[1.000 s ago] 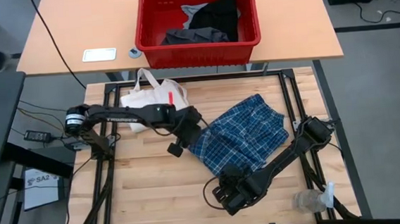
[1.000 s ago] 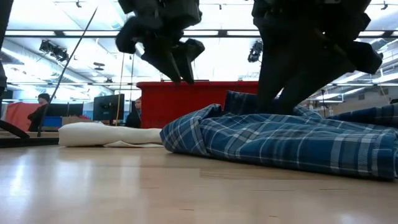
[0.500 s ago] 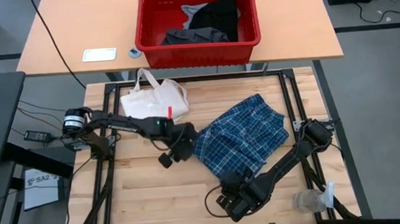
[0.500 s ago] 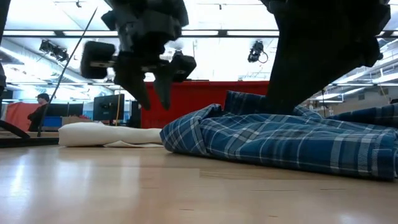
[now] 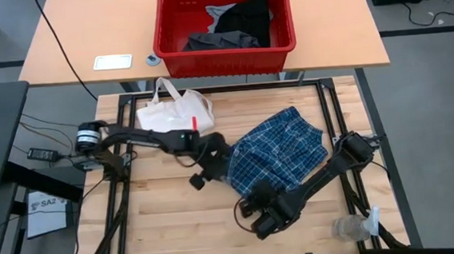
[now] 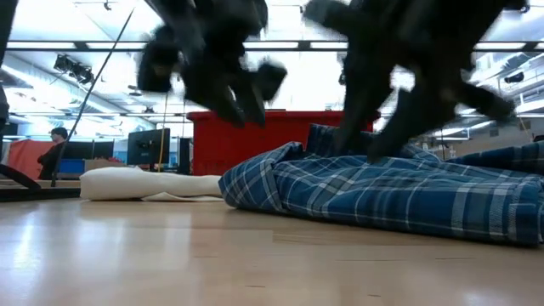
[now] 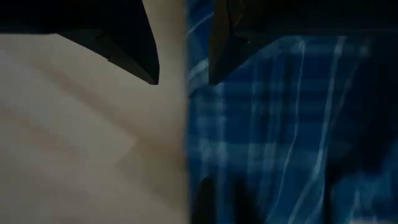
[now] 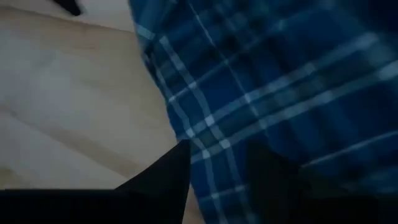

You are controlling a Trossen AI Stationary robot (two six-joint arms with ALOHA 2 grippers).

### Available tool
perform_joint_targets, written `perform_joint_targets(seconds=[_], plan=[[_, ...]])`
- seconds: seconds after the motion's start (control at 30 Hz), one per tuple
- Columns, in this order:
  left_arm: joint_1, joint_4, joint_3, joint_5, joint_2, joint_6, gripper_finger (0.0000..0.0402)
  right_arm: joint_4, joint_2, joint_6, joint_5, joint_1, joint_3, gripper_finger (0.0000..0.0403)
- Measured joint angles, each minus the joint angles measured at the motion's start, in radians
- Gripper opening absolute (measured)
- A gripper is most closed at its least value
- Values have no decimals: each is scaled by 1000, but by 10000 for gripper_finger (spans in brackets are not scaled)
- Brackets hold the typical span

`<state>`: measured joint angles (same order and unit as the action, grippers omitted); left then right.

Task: Fold laundry
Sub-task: Fold the blue pants

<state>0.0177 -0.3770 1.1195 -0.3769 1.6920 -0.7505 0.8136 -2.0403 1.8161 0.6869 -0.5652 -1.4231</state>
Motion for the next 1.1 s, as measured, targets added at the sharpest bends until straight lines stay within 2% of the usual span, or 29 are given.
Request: perform_joint_targets(seconds=[0.1,0.2,0.37,0.53,0.63,0.83,0.97,1.1], plan=[[48,6,-3,-35,53,-8,125,-167,1,28,5,10,68,150],[71,20,-2,-72,102,-58,116,-253,-1,89,-1,13,128,140],[77,29,-1,-75,180,-73,112,-283,-2,188,-36,4,168,122],[67,26,1,-98,226,20,112,-315,-2,118,-152,-12,169,112],[30,7,1,-134,226,98,111,-403,0,43,-229,-30,168,109],[-109,-25,-1,-132,202,238,111,-518,2,-74,-353,-70,163,101],[-211,-38,-2,-90,158,290,111,-480,16,-112,-336,-107,110,99],[-256,-21,-2,-6,92,326,112,-373,22,-185,-321,-134,28,99]])
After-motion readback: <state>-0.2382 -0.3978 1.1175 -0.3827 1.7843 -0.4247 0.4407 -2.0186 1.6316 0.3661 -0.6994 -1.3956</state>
